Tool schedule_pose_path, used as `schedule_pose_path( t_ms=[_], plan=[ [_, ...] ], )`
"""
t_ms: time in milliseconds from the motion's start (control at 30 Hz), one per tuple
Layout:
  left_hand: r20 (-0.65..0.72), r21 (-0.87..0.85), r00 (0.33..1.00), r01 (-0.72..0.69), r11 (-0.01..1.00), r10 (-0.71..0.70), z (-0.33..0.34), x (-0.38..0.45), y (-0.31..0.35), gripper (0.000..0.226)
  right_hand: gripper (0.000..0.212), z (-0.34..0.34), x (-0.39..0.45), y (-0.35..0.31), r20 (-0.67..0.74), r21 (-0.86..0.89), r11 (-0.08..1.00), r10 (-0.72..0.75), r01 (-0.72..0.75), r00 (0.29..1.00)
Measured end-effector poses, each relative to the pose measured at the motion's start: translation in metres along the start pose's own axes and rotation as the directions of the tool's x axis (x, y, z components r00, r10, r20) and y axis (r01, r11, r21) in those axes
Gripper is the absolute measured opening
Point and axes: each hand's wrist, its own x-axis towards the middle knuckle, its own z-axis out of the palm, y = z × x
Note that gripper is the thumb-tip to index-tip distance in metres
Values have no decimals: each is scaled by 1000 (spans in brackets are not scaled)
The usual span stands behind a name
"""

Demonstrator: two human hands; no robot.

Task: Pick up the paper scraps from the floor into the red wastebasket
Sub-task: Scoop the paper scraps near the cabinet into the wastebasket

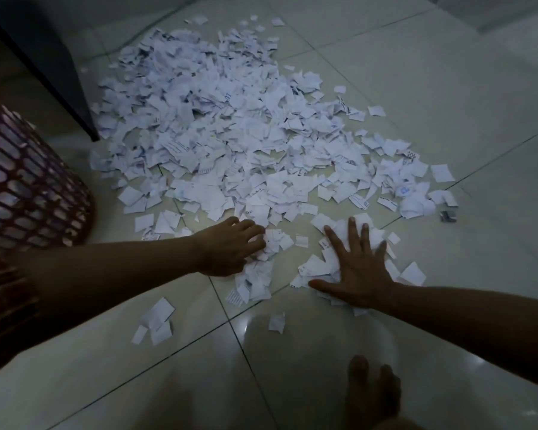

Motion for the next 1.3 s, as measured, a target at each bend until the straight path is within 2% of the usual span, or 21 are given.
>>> schedule_pose_path(
  t_ms=[233, 367, 433, 500, 567, 667, 733, 800, 900, 967, 1033, 1133, 1200, 1300],
  plan=[
    [-23, -38, 981, 191, 981, -192, -2, -7, -25, 61, 113, -2, 50, -44, -4, 55, 996, -76, 76, 997],
    [-70, -123, 938, 330, 936, -340, -2, -10, -41, 63, 116, -12, 83, -60, -60, 45, 989, -138, 141, 989],
    [-49, -158, 904, 413, 897, -425, 0, -12, -50, 70, 114, -14, 96, -67, -57, 31, 988, -148, 150, 987],
    [-23, -210, 859, 496, 842, -512, 5, -10, -59, 82, 106, -12, 103, -70, -78, -5, 989, -150, 150, 986],
    [-9, -291, 820, 546, 786, -572, 9, -5, -65, 94, 90, -10, 106, -71, -177, -31, 983, -181, 178, 967],
    [43, -384, 800, 566, 729, -598, 15, 10, -73, 106, 61, -9, 108, -69, -355, -64, 969, -244, 237, 902],
    [64, -416, 804, 560, 717, -591, 19, 23, -74, 111, 46, -10, 110, -67, -412, -85, 964, -265, 253, 872],
    [75, -437, 815, 544, 716, -574, 22, 38, -72, 118, 38, -12, 115, -63, -423, -101, 954, -298, 282, 856],
    [89, -454, 832, 523, 721, -548, 25, 57, -70, 122, 31, -20, 126, -53, -374, -88, 912, -402, 400, 836],
    [121, -435, 838, 526, 731, -531, 26, 68, -68, 118, 31, -26, 132, -44, -341, -54, 893, -438, 448, 832],
    [139, -412, 829, 546, 729, -542, 27, 76, -65, 103, 30, -32, 135, -38, -329, 0, 897, -418, 443, 847],
    [-17, -359, 808, 545, 758, -589, 24, 83, -60, 74, 34, -36, 137, -34, -356, 61, 904, -376, 423, 855],
    [-111, -331, 835, 481, 812, -539, 23, 84, -58, 64, 34, -41, 138, -36, -374, 72, 902, -371, 426, 850],
    [-133, -380, 854, 425, 821, -503, 23, 80, -60, 45, 34, -47, 142, -44, -389, 79, 902, -364, 424, 846]
  ],
)
